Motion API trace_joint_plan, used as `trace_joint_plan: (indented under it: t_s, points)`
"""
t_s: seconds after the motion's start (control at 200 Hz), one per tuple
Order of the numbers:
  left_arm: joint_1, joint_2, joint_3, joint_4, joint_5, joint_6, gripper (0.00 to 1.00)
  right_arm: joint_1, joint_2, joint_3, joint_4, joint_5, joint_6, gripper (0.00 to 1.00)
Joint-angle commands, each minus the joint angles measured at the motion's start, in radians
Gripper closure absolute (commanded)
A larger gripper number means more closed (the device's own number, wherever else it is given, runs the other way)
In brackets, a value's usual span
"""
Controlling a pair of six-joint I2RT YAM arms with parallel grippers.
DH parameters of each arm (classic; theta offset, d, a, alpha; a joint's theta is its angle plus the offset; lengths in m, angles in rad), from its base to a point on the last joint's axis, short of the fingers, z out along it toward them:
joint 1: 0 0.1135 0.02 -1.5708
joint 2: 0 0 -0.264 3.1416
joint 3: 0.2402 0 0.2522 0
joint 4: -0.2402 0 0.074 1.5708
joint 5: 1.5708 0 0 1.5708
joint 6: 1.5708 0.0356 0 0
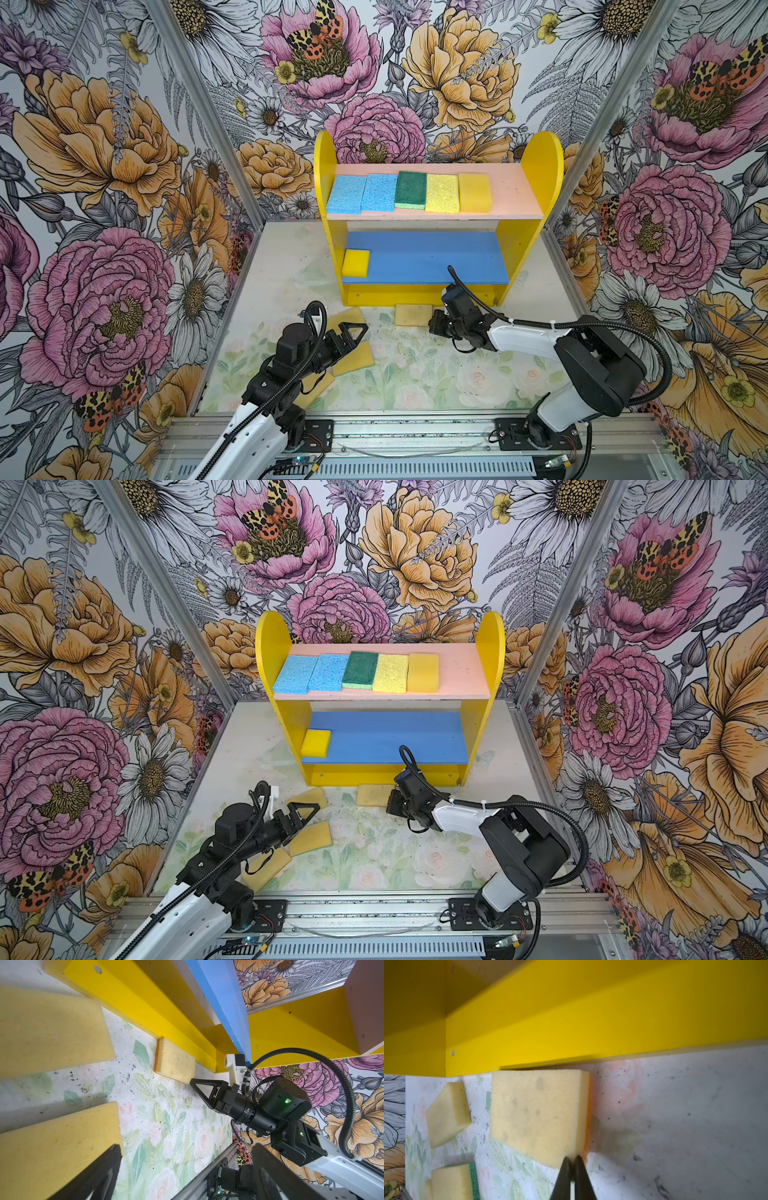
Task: Place and organize the cleaning sponges onto the shelf
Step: 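Withdraw the right gripper from the shelf down toward the tan sponge on the table, then close the right gripper on the tan sponge with orange edge, then lift the tan sponge on edge and carry it toward the blue lower shelf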
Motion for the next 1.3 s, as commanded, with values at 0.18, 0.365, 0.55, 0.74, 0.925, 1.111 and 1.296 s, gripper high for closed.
trace_joint_plan:
  t_s: [0.18,0.365,0.55,0.74,0.925,1.111,1.296]
  points:
    - [0.008,0.107,0.006,0.120,0.152,0.059,0.01,0.002,-0.147,0.072,-0.239,-0.232,-0.224,0.97]
    - [0.038,0.154,0.018,0.213,0.289,0.070,0.01,0.022,-0.218,0.123,-0.376,-0.349,-0.354,0.97]
    - [0.055,0.201,0.012,0.327,0.388,0.039,0.01,0.049,-0.228,0.190,-0.442,-0.419,-0.432,0.96]
    - [0.057,0.232,0.007,0.394,0.410,0.018,0.08,0.077,-0.195,0.267,-0.448,-0.447,-0.445,0.97]
    - [0.058,0.252,0.000,0.448,0.425,0.003,0.24,0.084,-0.159,0.324,-0.463,-0.457,-0.455,0.97]
    - [0.059,0.264,-0.024,0.521,0.430,-0.037,0.47,0.083,-0.135,0.358,-0.469,-0.455,-0.459,0.97]
    - [0.062,0.259,-0.029,0.537,0.426,-0.054,0.58,0.085,-0.128,0.372,-0.469,-0.450,-0.462,0.97]
